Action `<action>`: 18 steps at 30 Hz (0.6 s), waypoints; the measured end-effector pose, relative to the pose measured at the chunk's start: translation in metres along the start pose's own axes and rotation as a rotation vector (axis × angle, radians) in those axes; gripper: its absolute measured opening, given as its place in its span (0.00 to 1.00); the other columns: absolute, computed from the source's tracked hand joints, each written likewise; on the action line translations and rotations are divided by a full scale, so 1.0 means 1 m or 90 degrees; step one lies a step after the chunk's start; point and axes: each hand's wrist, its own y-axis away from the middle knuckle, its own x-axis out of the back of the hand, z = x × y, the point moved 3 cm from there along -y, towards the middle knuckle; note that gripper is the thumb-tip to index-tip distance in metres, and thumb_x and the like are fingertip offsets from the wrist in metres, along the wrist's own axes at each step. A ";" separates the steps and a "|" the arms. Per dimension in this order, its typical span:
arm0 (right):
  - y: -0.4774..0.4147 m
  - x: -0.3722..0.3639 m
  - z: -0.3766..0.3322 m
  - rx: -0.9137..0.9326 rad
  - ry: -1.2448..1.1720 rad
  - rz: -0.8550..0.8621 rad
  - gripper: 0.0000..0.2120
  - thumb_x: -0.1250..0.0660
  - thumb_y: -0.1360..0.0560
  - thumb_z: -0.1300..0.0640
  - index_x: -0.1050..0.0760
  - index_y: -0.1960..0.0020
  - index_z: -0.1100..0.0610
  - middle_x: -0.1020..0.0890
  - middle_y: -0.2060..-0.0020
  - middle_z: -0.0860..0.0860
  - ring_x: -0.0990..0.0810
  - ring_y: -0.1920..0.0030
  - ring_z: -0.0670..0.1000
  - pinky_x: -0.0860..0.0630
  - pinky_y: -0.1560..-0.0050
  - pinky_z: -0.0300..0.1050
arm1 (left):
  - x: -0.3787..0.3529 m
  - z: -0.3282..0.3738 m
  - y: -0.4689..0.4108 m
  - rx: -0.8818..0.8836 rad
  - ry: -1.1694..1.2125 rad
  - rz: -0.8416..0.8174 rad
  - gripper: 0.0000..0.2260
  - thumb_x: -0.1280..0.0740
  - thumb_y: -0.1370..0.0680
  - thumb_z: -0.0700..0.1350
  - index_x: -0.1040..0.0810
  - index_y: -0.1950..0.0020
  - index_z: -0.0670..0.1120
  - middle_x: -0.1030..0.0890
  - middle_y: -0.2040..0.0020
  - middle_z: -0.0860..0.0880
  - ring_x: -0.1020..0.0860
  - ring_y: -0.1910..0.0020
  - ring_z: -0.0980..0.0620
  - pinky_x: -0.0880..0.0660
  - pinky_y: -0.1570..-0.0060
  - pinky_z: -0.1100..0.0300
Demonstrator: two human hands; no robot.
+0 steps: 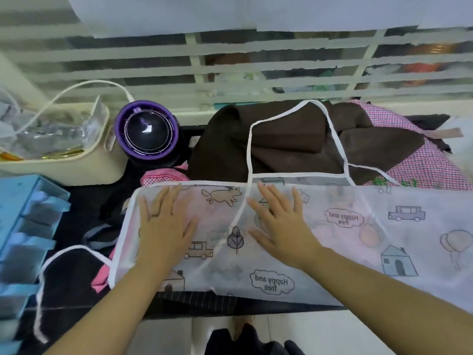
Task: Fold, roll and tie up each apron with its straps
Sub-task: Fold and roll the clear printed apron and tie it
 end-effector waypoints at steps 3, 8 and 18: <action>-0.005 -0.006 -0.046 0.165 -0.017 -0.022 0.27 0.45 0.25 0.39 0.32 0.31 0.52 0.33 0.28 0.56 0.36 0.28 0.57 0.45 0.30 0.70 | 0.006 0.007 0.022 0.013 0.084 0.028 0.17 0.44 0.24 0.53 0.30 0.37 0.49 0.27 0.34 0.44 0.33 0.33 0.44 0.49 0.30 0.39; 0.034 -0.040 -0.061 0.292 0.080 -0.149 0.38 0.45 0.28 0.32 0.39 0.25 0.53 0.37 0.26 0.57 0.41 0.26 0.58 0.50 0.32 0.68 | 0.023 -0.017 0.078 0.309 0.174 0.125 0.17 0.36 0.23 0.48 0.26 0.37 0.43 0.29 0.34 0.44 0.33 0.34 0.43 0.46 0.29 0.41; 0.050 -0.049 -0.057 0.284 0.061 -0.195 0.35 0.42 0.27 0.40 0.41 0.24 0.54 0.40 0.25 0.58 0.45 0.25 0.59 0.49 0.34 0.70 | 0.022 -0.019 0.132 0.718 0.538 0.157 0.12 0.42 0.18 0.51 0.28 0.53 0.44 0.25 0.57 0.45 0.26 0.58 0.48 0.27 0.53 0.55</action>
